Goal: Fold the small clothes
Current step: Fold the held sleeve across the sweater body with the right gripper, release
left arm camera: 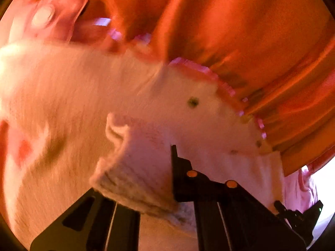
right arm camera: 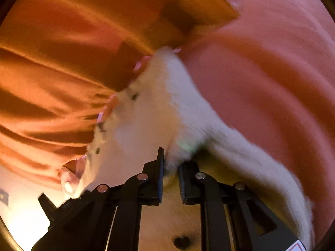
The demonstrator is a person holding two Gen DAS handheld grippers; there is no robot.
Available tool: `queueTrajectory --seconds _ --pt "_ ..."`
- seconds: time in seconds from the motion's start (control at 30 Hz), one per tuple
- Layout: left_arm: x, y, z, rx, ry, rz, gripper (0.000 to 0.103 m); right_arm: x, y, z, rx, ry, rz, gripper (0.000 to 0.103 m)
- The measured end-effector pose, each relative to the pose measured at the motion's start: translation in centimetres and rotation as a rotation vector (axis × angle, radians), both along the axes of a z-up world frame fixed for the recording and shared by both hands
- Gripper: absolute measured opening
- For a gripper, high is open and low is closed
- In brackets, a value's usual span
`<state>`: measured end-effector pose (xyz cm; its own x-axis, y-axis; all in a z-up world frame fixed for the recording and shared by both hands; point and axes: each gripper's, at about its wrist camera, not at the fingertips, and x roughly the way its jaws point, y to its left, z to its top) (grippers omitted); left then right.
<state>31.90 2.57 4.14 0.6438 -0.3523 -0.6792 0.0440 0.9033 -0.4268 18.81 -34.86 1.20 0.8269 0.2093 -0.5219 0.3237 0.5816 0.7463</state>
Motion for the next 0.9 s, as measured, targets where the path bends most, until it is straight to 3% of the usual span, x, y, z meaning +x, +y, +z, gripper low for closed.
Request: queueTrajectory --seconds 0.1,0.13,0.2,0.27,0.3,0.37,0.4,0.47,0.53,0.6,0.67,0.73,0.83,0.9 --pt "0.7 -0.7 4.7 -0.015 -0.143 -0.039 0.006 -1.4 0.1 2.7 -0.062 -0.174 -0.015 0.009" --pt "0.8 -0.7 6.1 -0.021 -0.186 -0.037 0.006 -1.6 0.2 3.0 -0.076 -0.195 -0.018 0.009" --pt "1.1 -0.7 6.5 -0.011 -0.215 -0.030 0.007 -1.1 -0.1 1.4 -0.106 -0.083 -0.051 0.008" --pt "2.1 -1.5 3.1 0.027 -0.120 -0.052 0.007 -0.4 -0.8 -1.7 -0.039 0.050 -0.066 0.005" --pt "2.5 -1.8 1.0 0.057 -0.063 -0.048 0.006 -0.4 -0.9 -2.4 -0.036 0.071 -0.075 0.002" --pt "2.8 -2.1 -3.6 0.107 0.048 -0.034 0.006 -0.4 -0.4 -1.1 -0.108 0.071 -0.062 0.005" --pt "2.2 -1.6 -5.1 0.079 0.039 -0.018 0.006 -0.7 -0.2 -0.2 -0.130 0.037 -0.067 0.005" --pt "1.7 -1.0 -5.5 0.027 0.019 -0.009 0.007 -0.9 0.0 0.6 -0.159 -0.002 -0.060 0.005" --pt "1.9 -0.9 -5.7 0.016 0.020 -0.008 0.008 0.1 -0.4 -1.2 -0.183 0.110 -0.041 0.005" --pt "1.8 -0.7 -5.9 0.009 0.014 -0.009 0.008 0.0 -1.0 -2.0 -0.133 0.118 -0.047 0.003" --pt "1.6 -0.5 -5.9 -0.014 0.009 -0.009 0.008 -1.1 -0.9 -1.3 -0.075 0.154 -0.062 0.009" --pt "1.3 0.2 -6.4 -0.053 0.008 -0.005 0.008 -4.9 0.5 -0.9 0.003 0.154 -0.129 0.016" --pt "1.4 0.1 -6.1 -0.068 0.005 -0.002 0.008 -5.8 3.3 1.2 -0.083 0.106 -0.108 0.017" --pt "1.3 0.2 -6.1 -0.068 0.004 -0.002 0.008 -2.5 5.3 3.9 -0.283 0.050 0.040 0.016"
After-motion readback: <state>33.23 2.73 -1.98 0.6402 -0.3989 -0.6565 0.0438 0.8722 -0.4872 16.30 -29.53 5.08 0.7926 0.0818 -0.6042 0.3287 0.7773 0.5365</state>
